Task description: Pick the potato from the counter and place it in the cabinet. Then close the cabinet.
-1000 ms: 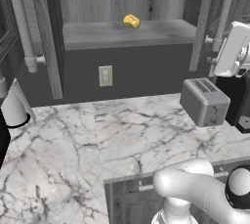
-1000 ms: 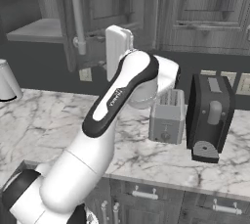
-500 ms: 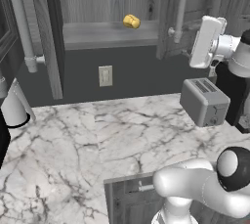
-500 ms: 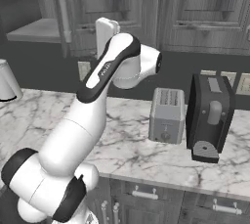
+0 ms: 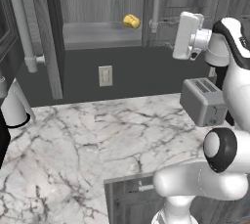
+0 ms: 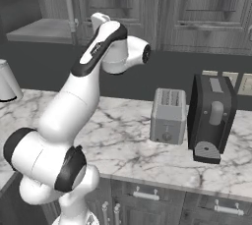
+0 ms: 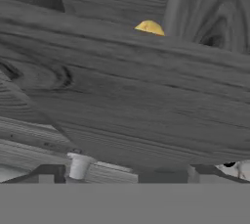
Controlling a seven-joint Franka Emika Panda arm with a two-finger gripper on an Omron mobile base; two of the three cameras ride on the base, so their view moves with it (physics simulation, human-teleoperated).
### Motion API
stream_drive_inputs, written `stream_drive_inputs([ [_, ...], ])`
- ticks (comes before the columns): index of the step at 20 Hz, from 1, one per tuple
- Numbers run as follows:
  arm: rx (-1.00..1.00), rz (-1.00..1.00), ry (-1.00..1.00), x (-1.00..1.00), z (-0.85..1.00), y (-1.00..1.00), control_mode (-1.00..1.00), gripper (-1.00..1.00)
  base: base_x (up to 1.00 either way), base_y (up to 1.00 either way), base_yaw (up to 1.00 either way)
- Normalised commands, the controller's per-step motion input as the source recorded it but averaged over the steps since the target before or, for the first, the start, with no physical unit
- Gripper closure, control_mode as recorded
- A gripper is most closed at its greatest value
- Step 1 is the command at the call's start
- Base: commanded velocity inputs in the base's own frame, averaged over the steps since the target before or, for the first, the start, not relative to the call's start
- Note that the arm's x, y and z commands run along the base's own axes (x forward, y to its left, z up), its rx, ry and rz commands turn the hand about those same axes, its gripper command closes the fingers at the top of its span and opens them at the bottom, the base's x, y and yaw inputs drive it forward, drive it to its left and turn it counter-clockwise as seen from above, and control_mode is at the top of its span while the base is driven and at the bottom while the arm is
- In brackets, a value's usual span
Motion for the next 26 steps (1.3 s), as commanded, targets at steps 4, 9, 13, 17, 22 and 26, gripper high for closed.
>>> stream_drive_inputs([
  [4,-0.11,-0.35,-0.20,0.99,-0.01,0.74,-1.00,-1.00,0.00,0.00,0.00],
  [9,-0.12,-0.43,-0.20,0.76,0.00,0.60,-1.00,-1.00,0.00,0.00,0.00],
  [13,-0.03,-0.45,-0.41,0.01,-0.08,0.17,-1.00,-1.00,0.00,0.00,0.00],
  [17,-0.15,-0.37,-0.82,-0.84,-0.51,0.38,-1.00,-1.00,0.00,0.00,0.00],
  [22,-0.27,-0.33,-0.80,-1.00,-0.97,0.53,-1.00,-1.00,0.00,0.00,0.00],
  [26,-0.26,-0.30,-0.76,-1.00,-1.00,0.53,-1.00,-1.00,0.00,0.00,0.00],
])
